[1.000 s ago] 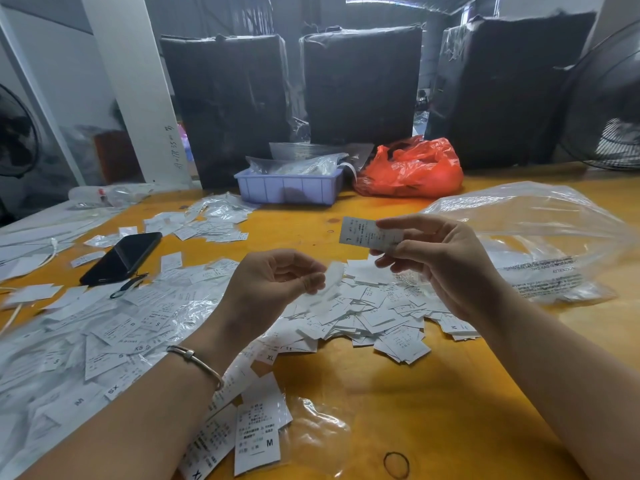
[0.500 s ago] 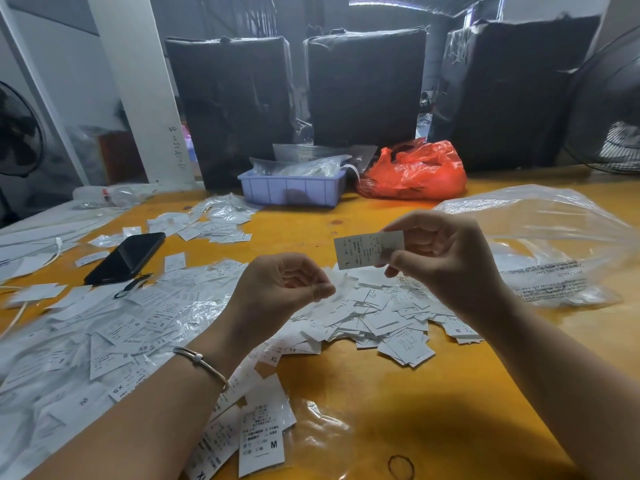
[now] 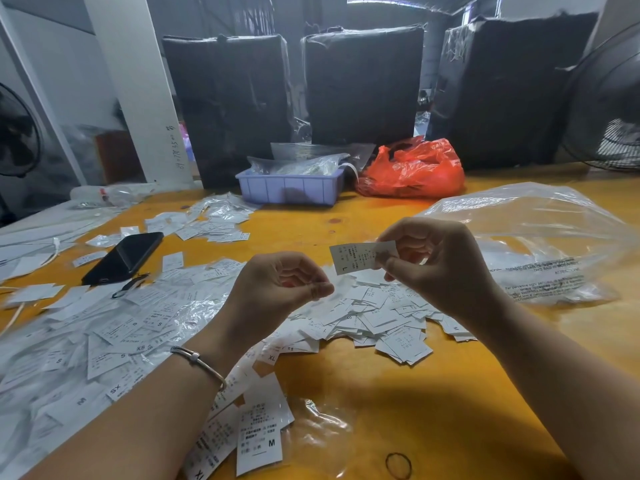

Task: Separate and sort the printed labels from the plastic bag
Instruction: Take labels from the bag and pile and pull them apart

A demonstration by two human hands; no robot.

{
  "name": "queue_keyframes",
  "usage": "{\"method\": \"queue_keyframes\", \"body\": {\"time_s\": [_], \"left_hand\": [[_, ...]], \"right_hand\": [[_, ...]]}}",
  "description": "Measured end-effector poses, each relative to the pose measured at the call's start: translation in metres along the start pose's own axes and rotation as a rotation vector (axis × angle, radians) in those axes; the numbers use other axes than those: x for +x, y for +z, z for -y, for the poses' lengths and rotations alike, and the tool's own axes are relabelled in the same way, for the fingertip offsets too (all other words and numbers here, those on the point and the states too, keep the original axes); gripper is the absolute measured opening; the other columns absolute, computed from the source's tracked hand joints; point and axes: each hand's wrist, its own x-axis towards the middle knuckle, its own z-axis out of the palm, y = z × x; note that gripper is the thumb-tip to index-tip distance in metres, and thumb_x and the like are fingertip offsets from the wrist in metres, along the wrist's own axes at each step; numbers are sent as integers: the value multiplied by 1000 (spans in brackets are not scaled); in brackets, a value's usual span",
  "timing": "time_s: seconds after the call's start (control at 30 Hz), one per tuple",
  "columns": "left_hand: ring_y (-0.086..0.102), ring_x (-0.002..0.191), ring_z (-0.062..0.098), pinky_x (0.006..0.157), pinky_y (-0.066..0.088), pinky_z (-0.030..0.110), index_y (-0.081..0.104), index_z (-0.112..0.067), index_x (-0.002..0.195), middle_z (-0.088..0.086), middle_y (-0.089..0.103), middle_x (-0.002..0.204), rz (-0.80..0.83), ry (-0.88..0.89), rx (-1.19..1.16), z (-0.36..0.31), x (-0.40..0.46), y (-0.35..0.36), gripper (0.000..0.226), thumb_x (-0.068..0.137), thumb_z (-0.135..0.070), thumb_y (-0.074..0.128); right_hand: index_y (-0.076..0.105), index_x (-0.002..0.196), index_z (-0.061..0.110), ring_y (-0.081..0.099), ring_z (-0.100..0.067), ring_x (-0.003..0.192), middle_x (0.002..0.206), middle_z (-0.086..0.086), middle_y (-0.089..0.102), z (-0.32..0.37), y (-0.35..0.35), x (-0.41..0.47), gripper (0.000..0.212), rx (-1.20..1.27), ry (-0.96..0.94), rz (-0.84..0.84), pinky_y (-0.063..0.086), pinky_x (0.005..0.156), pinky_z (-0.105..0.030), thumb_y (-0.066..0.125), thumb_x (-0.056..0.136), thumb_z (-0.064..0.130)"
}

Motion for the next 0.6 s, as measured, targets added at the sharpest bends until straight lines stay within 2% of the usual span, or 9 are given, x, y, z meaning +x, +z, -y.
{"method": "queue_keyframes", "body": {"time_s": [0.17, 0.27, 0.4, 0.5, 0.6], "left_hand": [[71, 75, 16, 74, 59, 27, 74, -9, 83, -1, 74, 78, 19, -12, -9, 1, 0, 0, 23, 69, -28, 75], [71, 74, 18, 73, 60, 28, 74, -10, 81, 1, 75, 80, 20, -33, -27, 0, 0, 0, 21, 69, -27, 75], [71, 74, 22, 74, 60, 36, 73, -8, 79, 9, 75, 81, 39, -68, -53, -1, 0, 2, 21, 69, -26, 75], [71, 75, 25, 75, 59, 37, 74, -7, 80, 10, 75, 81, 51, -90, -59, -1, 0, 4, 13, 72, -18, 77], [72, 76, 22, 74, 60, 32, 74, -8, 80, 8, 76, 81, 64, -100, -52, 0, 0, 5, 6, 75, -8, 77]], "right_hand": [[70, 77, 4, 68, -16, 60, 72, -3, 72, 0, 0, -1, 13, 14, -16, 59, 57, 56, -36, 69, 76, -9], [70, 73, 8, 68, -16, 61, 71, 0, 71, 0, -1, -2, 18, 22, 11, 125, 57, 56, -37, 66, 75, -9], [71, 74, 2, 67, -21, 58, 70, -7, 71, -4, 1, -2, 14, 34, 57, 187, 57, 54, -40, 64, 76, -10], [71, 78, -4, 66, -22, 56, 69, -12, 71, -4, 5, -2, 10, 77, 90, 214, 58, 54, -36, 64, 77, -12], [70, 81, -7, 66, -23, 56, 70, -16, 71, -3, 9, -3, 11, 108, 118, 248, 57, 55, -30, 63, 76, -14]]}}
